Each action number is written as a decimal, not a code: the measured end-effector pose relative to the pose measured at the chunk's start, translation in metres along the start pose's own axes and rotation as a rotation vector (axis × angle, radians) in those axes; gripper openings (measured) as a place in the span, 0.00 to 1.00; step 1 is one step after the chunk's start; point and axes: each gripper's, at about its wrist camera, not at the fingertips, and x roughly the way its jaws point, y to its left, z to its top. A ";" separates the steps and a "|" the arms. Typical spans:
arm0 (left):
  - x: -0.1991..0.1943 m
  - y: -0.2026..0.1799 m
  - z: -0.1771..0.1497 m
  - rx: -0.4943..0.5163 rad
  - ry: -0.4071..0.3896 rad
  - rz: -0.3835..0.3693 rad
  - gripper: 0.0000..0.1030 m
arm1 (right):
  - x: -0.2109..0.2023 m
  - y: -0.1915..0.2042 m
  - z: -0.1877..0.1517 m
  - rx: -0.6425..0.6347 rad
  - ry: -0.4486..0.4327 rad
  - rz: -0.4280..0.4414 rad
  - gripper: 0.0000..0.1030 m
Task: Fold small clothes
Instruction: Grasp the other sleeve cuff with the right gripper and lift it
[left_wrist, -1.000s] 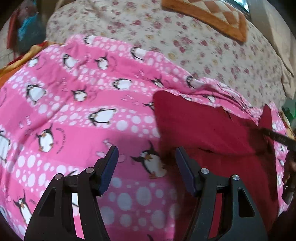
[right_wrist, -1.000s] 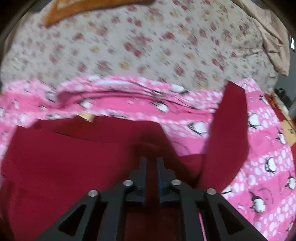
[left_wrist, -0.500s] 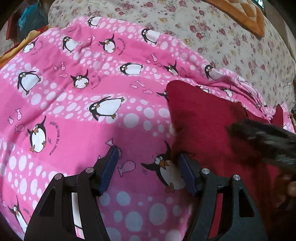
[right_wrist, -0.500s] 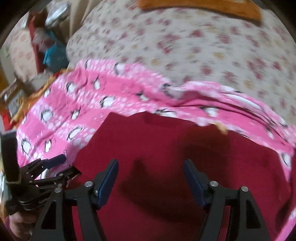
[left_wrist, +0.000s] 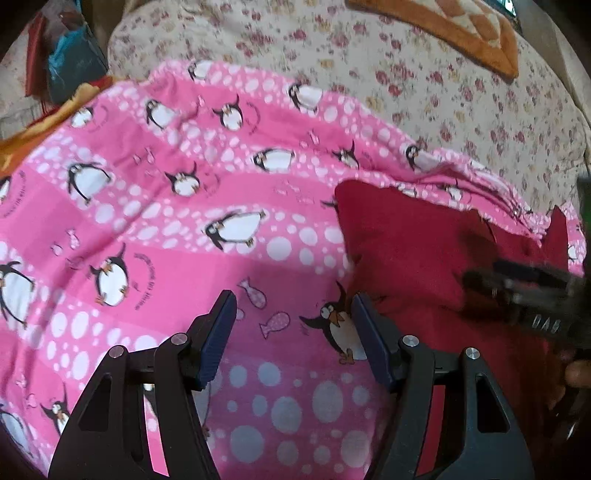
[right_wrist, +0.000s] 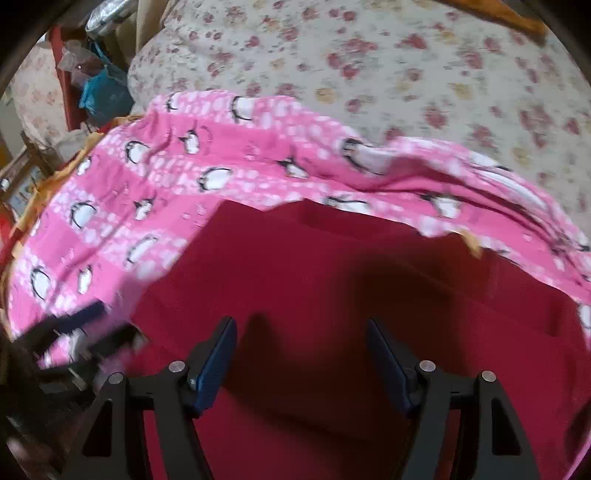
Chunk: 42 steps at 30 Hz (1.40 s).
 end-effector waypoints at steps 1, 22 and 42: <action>-0.002 -0.001 0.001 0.001 -0.006 0.004 0.64 | 0.000 -0.004 -0.005 0.005 0.010 -0.011 0.68; 0.019 -0.055 0.020 0.075 0.053 -0.007 0.64 | -0.047 -0.120 -0.051 0.239 0.010 -0.222 0.68; 0.031 -0.068 0.014 0.106 0.035 -0.012 0.64 | -0.082 -0.279 -0.058 0.550 -0.033 -0.319 0.68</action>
